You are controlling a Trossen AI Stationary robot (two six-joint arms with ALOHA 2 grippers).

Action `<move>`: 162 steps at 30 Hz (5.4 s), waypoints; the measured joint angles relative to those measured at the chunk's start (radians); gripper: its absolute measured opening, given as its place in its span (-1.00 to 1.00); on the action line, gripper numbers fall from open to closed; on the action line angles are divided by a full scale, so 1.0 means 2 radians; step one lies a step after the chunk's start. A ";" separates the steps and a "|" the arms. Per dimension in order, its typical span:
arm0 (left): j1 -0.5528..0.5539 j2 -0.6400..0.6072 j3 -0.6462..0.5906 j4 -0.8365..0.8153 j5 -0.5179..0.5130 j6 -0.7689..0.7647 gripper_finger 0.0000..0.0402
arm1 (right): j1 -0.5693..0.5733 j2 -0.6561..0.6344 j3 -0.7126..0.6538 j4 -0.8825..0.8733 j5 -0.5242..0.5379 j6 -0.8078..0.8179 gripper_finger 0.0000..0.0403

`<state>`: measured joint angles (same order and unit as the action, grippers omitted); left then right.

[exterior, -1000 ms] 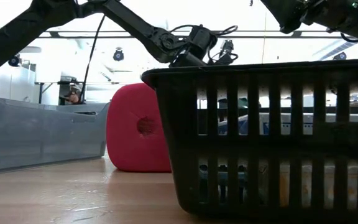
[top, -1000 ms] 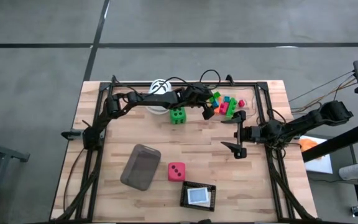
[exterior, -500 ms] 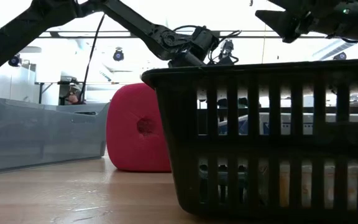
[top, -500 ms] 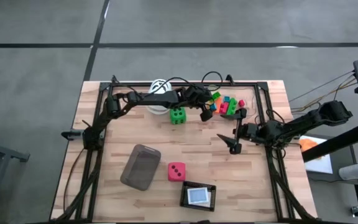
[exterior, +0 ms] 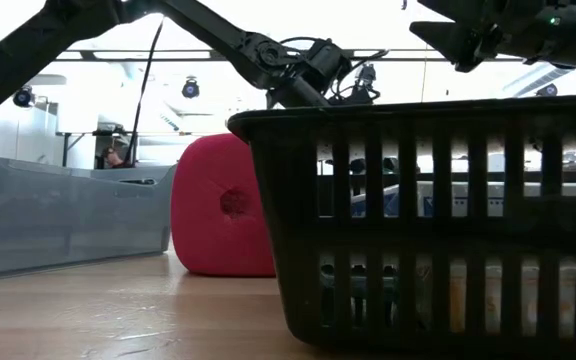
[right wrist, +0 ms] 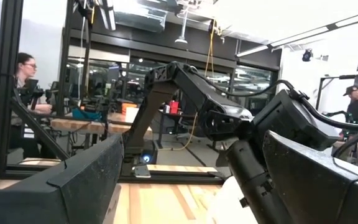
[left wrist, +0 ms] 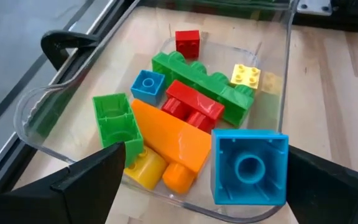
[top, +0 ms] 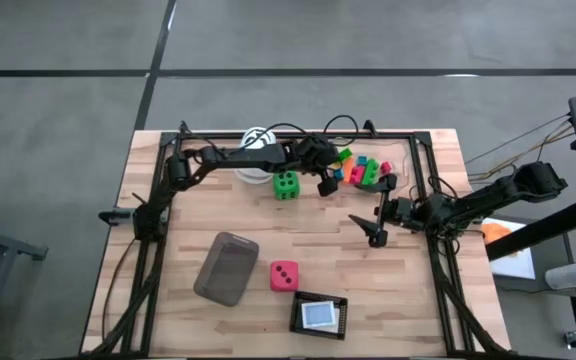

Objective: Pick & Place Toys
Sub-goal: Put the blue game piece into the transparent bin, then put the red die into the gray bin

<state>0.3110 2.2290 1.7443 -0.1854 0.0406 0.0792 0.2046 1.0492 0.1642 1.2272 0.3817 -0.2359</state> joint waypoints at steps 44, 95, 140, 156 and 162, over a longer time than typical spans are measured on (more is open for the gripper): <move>-0.009 -0.078 -0.041 -0.023 0.042 0.000 0.97 | 0.000 -0.001 0.002 -0.007 0.005 0.000 0.89; -0.064 -0.796 -0.801 0.250 0.039 -0.076 0.97 | 0.064 0.340 0.522 -0.632 -0.059 0.147 0.89; -0.064 -0.813 -0.801 0.236 0.000 -0.077 0.97 | 0.115 0.559 0.768 -0.968 0.039 0.271 0.80; -0.064 -0.813 -0.801 0.236 0.000 -0.078 0.97 | 0.116 0.554 0.768 -0.983 0.041 0.262 -0.58; -0.064 -0.813 -0.801 0.236 0.000 -0.078 0.97 | 0.118 0.537 0.765 -0.999 0.059 0.253 -0.61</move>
<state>0.1829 0.6037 0.1413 0.2856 0.0403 -0.0765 0.4405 2.1232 1.6940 -0.7700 0.5001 0.2695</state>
